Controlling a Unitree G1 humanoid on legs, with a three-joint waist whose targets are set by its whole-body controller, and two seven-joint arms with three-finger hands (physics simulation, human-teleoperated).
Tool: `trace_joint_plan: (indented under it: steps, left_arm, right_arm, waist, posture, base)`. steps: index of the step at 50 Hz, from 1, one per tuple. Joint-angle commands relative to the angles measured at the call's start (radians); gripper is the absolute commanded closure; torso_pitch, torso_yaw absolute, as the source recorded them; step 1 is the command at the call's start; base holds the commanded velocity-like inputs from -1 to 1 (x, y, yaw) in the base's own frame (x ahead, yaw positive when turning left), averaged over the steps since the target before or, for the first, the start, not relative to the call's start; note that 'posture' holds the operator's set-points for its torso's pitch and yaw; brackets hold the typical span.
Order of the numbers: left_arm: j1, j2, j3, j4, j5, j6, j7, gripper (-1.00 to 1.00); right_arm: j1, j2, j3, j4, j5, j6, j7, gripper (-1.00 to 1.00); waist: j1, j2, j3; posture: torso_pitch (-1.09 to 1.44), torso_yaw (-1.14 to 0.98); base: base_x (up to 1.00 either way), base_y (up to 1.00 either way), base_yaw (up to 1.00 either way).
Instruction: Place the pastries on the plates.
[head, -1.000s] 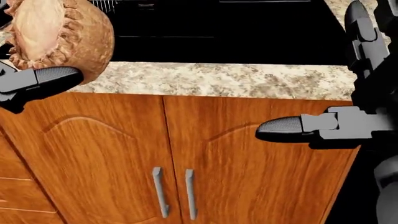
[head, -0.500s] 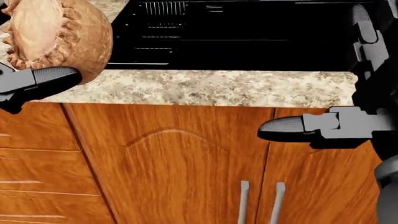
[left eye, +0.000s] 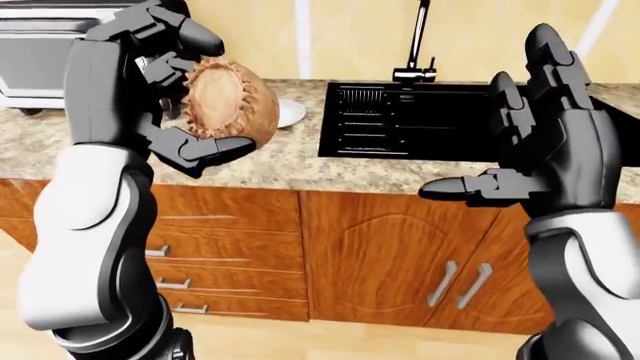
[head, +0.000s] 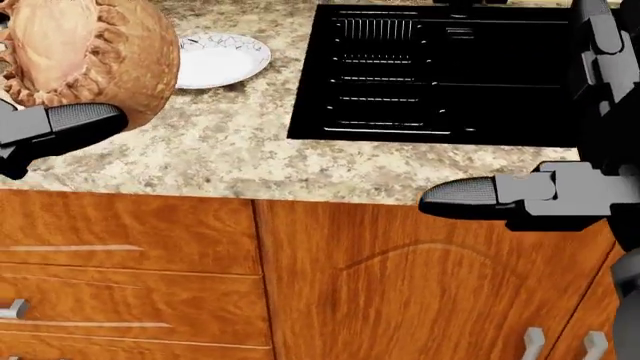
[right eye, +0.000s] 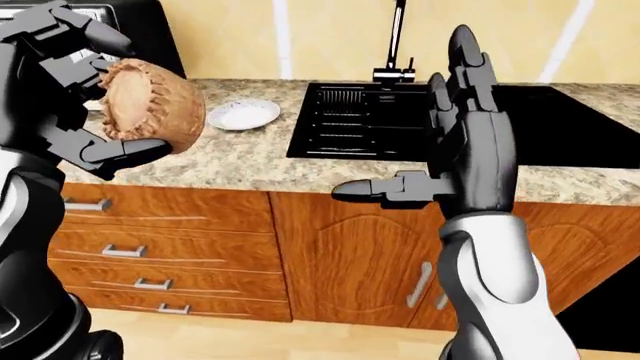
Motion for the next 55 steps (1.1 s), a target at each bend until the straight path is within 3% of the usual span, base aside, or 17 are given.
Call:
trace_joint_plan:
  steps: [1,11,17,19,22,24,26,28,30,32,34,36,37,38,41,43,55]
  left_arm:
    - [-0.022,0.006,0.006,-0.017,0.000,-0.024,0.002,1.00]
    - [-0.009,0.001,-0.001,-0.011,0.008,-0.041,0.002,1.00]
    - [-0.009,-0.005,-0.005,-0.007,0.016,-0.043,-0.002,1.00]
    - [-0.010,-0.006,-0.003,-0.009,0.017,-0.041,-0.004,1.00]
    - [-0.006,-0.004,-0.002,-0.012,0.019,-0.040,-0.006,1.00]
    - [-0.013,-0.002,-0.002,-0.011,0.019,-0.035,-0.008,1.00]
    - [-0.022,0.001,-0.001,-0.003,0.019,-0.035,-0.008,1.00]
    - [-0.027,0.003,-0.005,-0.002,0.020,-0.032,-0.010,1.00]
    - [-0.037,0.003,-0.006,0.005,0.021,-0.031,-0.011,1.00]
    - [-0.040,0.004,-0.005,0.006,0.021,-0.029,-0.012,1.00]
    - [-0.038,0.004,-0.005,0.011,0.023,-0.035,-0.013,1.00]
    - [-0.038,0.002,-0.009,0.012,0.026,-0.038,-0.013,1.00]
    - [-0.038,-0.001,-0.009,0.017,0.027,-0.042,-0.011,1.00]
    - [-0.032,-0.002,-0.010,0.024,0.030,-0.053,-0.012,1.00]
    - [-0.022,-0.004,-0.007,0.015,0.030,-0.052,-0.014,1.00]
    - [-0.022,-0.002,-0.003,0.011,0.030,-0.049,-0.016,1.00]
    - [-0.006,0.001,0.006,-0.004,0.021,-0.046,-0.015,1.00]
  right_arm:
    - [-0.021,-0.009,-0.010,-0.020,-0.001,-0.027,-0.002,-1.00]
    - [0.001,0.000,-0.009,-0.021,-0.004,-0.045,-0.001,-1.00]
    - [0.013,-0.003,-0.009,-0.032,0.004,-0.046,0.004,-1.00]
    - [0.015,0.001,-0.007,-0.024,0.000,-0.050,0.002,-1.00]
    - [0.013,0.001,-0.011,-0.024,0.004,-0.049,-0.002,-1.00]
    - [0.006,0.000,-0.023,-0.030,0.012,-0.039,-0.003,-1.00]
    - [0.001,-0.005,-0.025,-0.030,0.017,-0.037,-0.007,-1.00]
    - [0.000,-0.008,-0.025,-0.029,0.020,-0.038,-0.010,-1.00]
    - [-0.001,-0.008,-0.027,-0.027,0.022,-0.039,-0.015,-1.00]
    - [0.002,-0.013,-0.028,-0.024,0.023,-0.043,-0.013,-1.00]
    - [0.001,-0.017,-0.029,-0.023,0.024,-0.044,-0.015,-1.00]
    - [0.003,-0.017,-0.024,-0.026,0.021,-0.043,-0.016,-1.00]
    - [0.003,-0.016,-0.024,-0.025,0.021,-0.046,-0.017,-1.00]
    - [0.005,-0.018,-0.019,-0.023,0.015,-0.048,-0.017,-1.00]
    - [0.009,-0.012,-0.019,-0.024,0.015,-0.053,-0.016,-1.00]
    - [0.009,-0.012,-0.017,-0.024,0.014,-0.054,-0.014,-1.00]
    - [0.021,0.000,-0.023,-0.032,0.021,-0.061,-0.013,-1.00]
  waist:
    - [-0.002,0.005,-0.010]
    - [0.006,-0.031,-0.023]
    - [0.013,-0.006,-0.026]
    - [0.006,0.003,-0.012]
    - [-0.009,-0.016,-0.018]
    - [-0.017,-0.002,-0.045]
    - [-0.020,-0.022,-0.046]
    - [-0.008,-0.064,-0.010]
    - [-0.008,-0.071,-0.022]
    - [-0.005,-0.079,-0.009]
    - [-0.005,-0.068,0.003]
    - [-0.001,-0.018,-0.010]
    - [-0.001,0.008,-0.033]
    - [-0.003,-0.024,-0.012]
    - [0.009,-0.023,-0.030]
    - [0.014,-0.041,-0.036]
    - [0.007,-0.046,-0.045]
  posture:
    - [-0.14,-0.01]
    - [-0.14,-0.01]
    - [-0.14,-0.01]
    - [-0.14,-0.01]
    - [-0.14,-0.01]
    - [-0.14,-0.01]
    - [-0.14,-0.01]
    - [-0.14,-0.01]
    - [-0.14,-0.01]
    - [-0.14,-0.01]
    - [-0.14,-0.01]
    - [-0.14,-0.01]
    - [-0.14,-0.01]
    - [-0.14,-0.01]
    - [-0.14,-0.01]
    - [-0.14,-0.01]
    - [-0.14,-0.01]
  base:
    - [0.24,0.37,0.00]
    - [0.24,0.35,0.00]
    - [0.24,0.15,0.00]
    - [0.06,0.00,0.00]
    - [0.00,0.00,0.00]
    - [0.00,0.00,0.00]
    - [0.00,0.00,0.00]
    - [0.00,0.00,0.00]
    - [0.00,0.00,0.00]
    - [0.00,0.00,0.00]
    - [0.00,0.00,0.00]
    - [0.00,0.00,0.00]
    - [0.00,0.00,0.00]
    - [0.00,0.00,0.00]
    - [0.00,0.00,0.00]
    - [0.00,0.00,0.00]
    - [0.00,0.00,0.00]
